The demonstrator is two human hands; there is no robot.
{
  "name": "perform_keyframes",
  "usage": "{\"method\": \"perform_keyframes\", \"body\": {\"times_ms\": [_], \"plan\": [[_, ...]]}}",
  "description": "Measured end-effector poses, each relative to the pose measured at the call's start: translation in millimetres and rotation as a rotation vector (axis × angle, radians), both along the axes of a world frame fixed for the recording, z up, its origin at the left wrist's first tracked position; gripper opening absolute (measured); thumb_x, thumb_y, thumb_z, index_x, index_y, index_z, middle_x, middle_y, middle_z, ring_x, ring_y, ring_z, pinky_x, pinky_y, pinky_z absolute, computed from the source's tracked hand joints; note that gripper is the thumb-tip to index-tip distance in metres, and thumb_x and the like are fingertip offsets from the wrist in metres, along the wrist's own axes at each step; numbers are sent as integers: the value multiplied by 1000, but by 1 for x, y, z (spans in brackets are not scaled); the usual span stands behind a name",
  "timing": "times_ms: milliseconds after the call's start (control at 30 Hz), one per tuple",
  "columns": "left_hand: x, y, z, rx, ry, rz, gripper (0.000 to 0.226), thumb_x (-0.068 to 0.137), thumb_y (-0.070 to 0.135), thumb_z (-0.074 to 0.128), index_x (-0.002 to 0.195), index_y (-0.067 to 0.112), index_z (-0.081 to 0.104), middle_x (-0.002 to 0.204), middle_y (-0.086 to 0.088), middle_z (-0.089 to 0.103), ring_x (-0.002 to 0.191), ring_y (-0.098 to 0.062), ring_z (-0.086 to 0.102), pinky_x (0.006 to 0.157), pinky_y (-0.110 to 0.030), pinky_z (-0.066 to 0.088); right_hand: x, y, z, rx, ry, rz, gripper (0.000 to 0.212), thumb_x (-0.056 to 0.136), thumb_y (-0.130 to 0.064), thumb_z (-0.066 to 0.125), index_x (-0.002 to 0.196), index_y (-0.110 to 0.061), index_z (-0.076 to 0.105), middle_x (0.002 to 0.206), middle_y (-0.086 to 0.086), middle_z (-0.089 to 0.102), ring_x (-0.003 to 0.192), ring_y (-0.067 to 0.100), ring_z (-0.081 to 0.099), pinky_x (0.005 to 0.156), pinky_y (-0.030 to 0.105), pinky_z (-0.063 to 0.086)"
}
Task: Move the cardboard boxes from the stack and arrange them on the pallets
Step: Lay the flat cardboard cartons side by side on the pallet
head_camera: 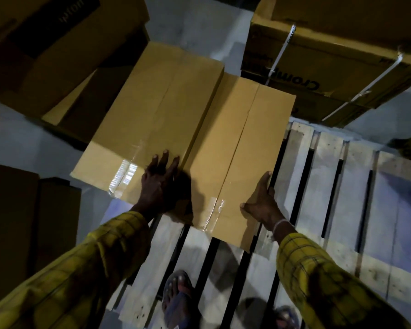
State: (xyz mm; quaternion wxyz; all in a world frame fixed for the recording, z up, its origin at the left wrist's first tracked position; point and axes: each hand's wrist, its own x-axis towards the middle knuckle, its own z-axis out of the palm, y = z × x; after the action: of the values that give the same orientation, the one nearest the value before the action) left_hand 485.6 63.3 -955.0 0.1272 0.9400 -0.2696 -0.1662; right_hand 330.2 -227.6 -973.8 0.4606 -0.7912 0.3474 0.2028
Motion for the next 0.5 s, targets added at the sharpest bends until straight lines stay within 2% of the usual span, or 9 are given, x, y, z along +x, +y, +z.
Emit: {"method": "perform_keyframes", "body": {"times_ms": [100,167,200,267,300,333,400,433,500], "plan": [[6,7,4,1,5,-48,102,74,66,63,159,37,14,170,-12,13,152,-46,15,110,-65,31,3,2,6,7,23,7,133,89,-21,81,154,-34,-35,168,21,-23,159,37,1,119,40,30],[14,14,4,-83,-15,-93,79,87,63,60,156,45,26,164,-11,31,148,-39,33,115,-62,33,5,5,11,5,40,2,130,89,-23,81,155,-34,-32,167,21,-26,158,39,-1,118,41,32],[20,17,6,-155,-48,-22,59,95,53,61,149,47,40,155,-6,45,141,-28,47,116,-59,37,6,10,13,-19,47,10,130,89,-28,81,156,-35,-30,165,21,-30,158,40,-7,120,42,28],[33,22,5,-167,-30,73,38,101,38,60,138,35,60,141,2,60,126,-13,60,117,-51,40,10,23,17,-137,52,54,134,83,-47,84,158,-37,-26,161,21,-39,153,44,-25,125,50,14],[44,28,6,-89,-125,15,45,100,47,57,139,26,62,142,-5,59,127,-21,60,116,-51,41,12,32,18,-209,56,99,137,77,-58,84,159,-38,-25,159,20,-43,148,44,-33,124,58,11],[51,39,3,-11,-216,-52,61,98,61,49,140,19,62,146,-16,56,129,-35,57,113,-55,42,14,42,19,-267,70,158,140,72,-69,82,159,-39,-24,157,18,-47,145,44,-39,120,66,12],[73,53,4,109,-121,-83,87,92,80,32,146,15,56,151,-31,43,133,-53,45,108,-63,40,19,59,19,-325,124,266,145,64,-82,76,158,-41,-26,153,11,-54,143,43,-43,111,79,14],[80,57,12,175,-11,-62,91,89,84,32,153,21,46,158,-31,32,141,-55,33,112,-68,33,22,65,19,-336,150,294,147,61,-86,75,157,-42,-27,151,9,-56,143,44,-45,108,83,14],[91,65,19,226,81,143,99,82,85,49,161,40,12,169,-19,-2,153,-48,-3,118,-71,3,26,68,17,-339,184,300,151,55,-90,74,157,-42,-28,150,7,-59,142,44,-47,104,87,16]]}}
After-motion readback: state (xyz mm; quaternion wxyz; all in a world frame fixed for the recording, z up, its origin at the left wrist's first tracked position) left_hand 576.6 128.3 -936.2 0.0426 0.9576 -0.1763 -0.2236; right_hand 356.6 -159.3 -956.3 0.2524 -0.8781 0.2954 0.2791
